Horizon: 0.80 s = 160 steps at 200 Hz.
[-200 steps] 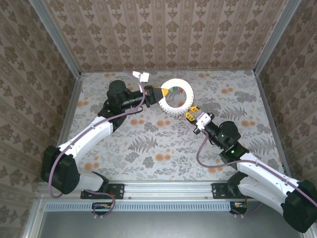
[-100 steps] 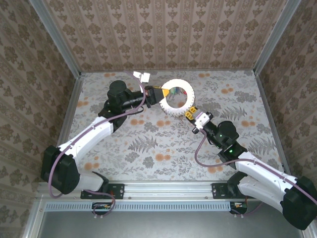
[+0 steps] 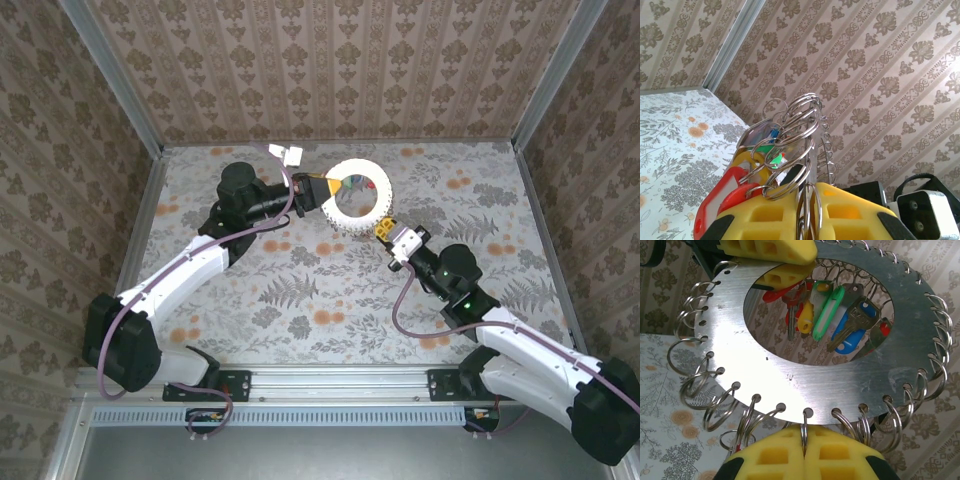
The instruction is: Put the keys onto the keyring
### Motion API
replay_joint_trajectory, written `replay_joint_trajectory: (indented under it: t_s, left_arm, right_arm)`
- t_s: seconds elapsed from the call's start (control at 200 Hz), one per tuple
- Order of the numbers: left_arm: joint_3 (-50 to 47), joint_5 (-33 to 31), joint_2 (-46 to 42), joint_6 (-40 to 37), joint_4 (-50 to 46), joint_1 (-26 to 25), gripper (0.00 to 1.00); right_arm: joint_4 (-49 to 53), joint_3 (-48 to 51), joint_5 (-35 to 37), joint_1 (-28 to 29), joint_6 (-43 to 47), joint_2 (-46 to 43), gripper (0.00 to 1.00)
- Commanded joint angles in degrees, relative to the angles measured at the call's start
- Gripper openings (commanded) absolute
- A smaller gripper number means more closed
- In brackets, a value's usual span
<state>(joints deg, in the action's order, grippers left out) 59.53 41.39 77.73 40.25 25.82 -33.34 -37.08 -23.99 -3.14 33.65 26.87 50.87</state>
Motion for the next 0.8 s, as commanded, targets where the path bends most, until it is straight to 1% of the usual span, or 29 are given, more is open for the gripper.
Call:
replay_joint_trajectory:
  t_s: [0.0,0.05,0.065,0.135,0.22,0.395,0.455,0.535,0.655,0.795]
  left_arm:
    - [1.15,-3.30,-1.35,0.50,1.55,0.33,0.03]
    - [0.35,-4.12,-1.23,1.38,0.66,0.68,0.03]
    - [0.01,-5.88,-1.19,1.71,0.77,0.79,0.03]
    - [-1.36,-8.13,-0.93,3.81,0.21,1.24,0.03]
    - [-2.84,-9.80,-0.03,6.86,-0.05,1.83,0.05]
    - [-5.50,-10.19,2.38,11.86,2.75,1.97,0.08]
    - [-5.76,-9.84,3.22,13.03,3.16,1.94,0.13]
    - [-5.66,-8.66,4.48,13.82,3.10,1.89,0.15]
    - [-6.49,-7.92,6.29,15.17,3.28,1.79,0.27]
    - [-8.86,-8.14,8.09,16.21,3.62,1.23,0.28]
  right_arm:
    - [1.78,-0.67,1.09,-0.01,-0.51,-1.67,0.00]
    - [2.47,-1.21,0.34,-0.41,-1.77,-2.08,0.00]
    - [2.72,-1.38,0.05,-0.57,-2.14,-2.09,0.00]
    - [4.46,-2.38,-1.82,-1.19,-3.77,-2.30,0.00]
    - [5.52,-3.28,-3.72,-1.93,-5.92,-1.91,0.00]
    - [7.11,-4.61,-6.04,-3.84,-9.61,-0.87,0.00]
    - [7.98,-5.08,-6.92,-4.58,-10.53,-0.35,0.00]
    - [8.25,-5.24,-8.03,-5.07,-11.39,0.33,0.00]
    - [9.83,-6.07,-9.23,-5.65,-12.24,1.96,0.00]
    - [11.72,-7.19,-10.76,-6.65,-13.74,3.83,0.00]
